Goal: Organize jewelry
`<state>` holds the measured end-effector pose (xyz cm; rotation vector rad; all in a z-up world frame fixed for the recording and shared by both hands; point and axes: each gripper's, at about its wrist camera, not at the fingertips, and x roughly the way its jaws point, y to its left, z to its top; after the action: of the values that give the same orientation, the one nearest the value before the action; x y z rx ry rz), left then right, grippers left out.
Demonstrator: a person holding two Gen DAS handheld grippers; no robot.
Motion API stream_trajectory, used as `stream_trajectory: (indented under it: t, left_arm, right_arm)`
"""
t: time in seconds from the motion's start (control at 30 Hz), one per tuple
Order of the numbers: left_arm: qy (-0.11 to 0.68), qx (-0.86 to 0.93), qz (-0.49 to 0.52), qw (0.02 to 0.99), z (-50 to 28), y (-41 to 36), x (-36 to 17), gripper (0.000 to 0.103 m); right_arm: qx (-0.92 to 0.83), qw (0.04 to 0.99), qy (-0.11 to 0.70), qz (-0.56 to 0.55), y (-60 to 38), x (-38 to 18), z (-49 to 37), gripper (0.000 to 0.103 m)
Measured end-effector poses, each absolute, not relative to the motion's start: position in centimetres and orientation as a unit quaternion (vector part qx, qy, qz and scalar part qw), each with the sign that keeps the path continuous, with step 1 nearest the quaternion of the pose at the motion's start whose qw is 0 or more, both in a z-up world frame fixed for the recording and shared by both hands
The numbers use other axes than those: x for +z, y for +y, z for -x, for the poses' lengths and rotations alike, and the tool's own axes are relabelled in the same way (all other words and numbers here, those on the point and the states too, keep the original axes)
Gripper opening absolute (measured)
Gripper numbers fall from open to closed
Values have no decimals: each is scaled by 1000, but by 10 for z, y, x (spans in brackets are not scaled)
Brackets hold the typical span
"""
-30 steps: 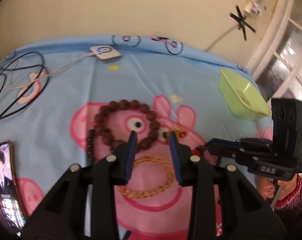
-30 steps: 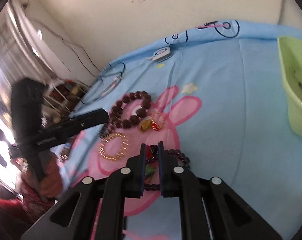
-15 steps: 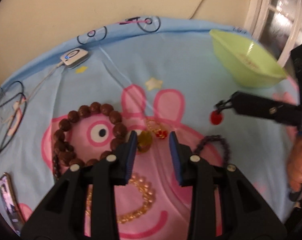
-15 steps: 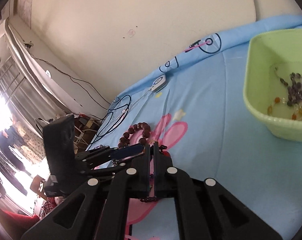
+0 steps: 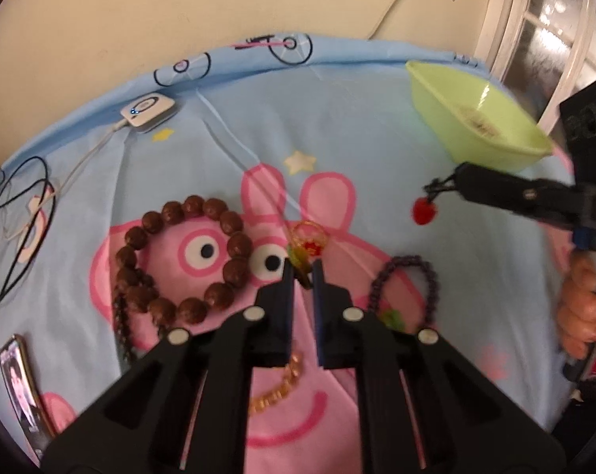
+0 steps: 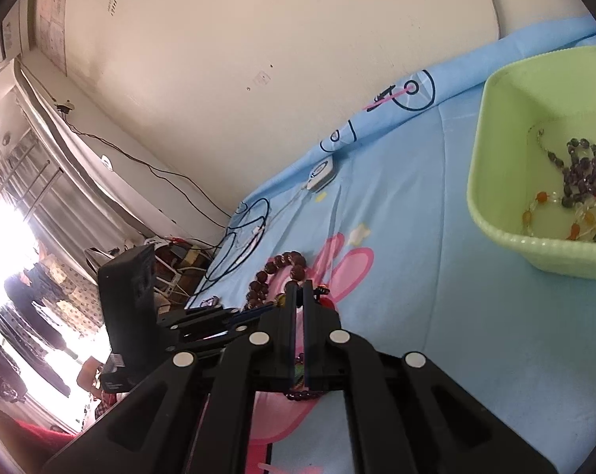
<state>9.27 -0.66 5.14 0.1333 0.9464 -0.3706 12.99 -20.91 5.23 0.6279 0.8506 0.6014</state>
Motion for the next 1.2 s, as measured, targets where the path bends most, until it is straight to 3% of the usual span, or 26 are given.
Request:
stream_trajectory:
  t: [0.17, 0.7, 0.73, 0.8, 0.83, 1.2]
  left_arm:
    - [438, -223, -30, 870, -87, -17, 82, 8]
    - [391, -345, -86, 849, -155, -188, 134, 8]
    - [394, -345, -93, 847, -162, -197, 133, 9]
    - [409, -322, -105, 847, -182, -212, 126, 25]
    - [417, -307, -106, 849, -190, -216, 122, 26]
    - [390, -292, -26, 873, -151, -125, 133, 26]
  right_arm:
    - [282, 824, 386, -305, -216, 64, -127, 0]
    - [143, 903, 319, -248, -314, 129, -125, 0]
    - [133, 905, 325, -241, -317, 128, -133, 0]
    - [102, 910, 334, -225, -325, 124, -148, 0]
    - [84, 912, 334, -221, -329, 124, -153, 0]
    - [115, 905, 308, -269, -309, 117, -109, 6]
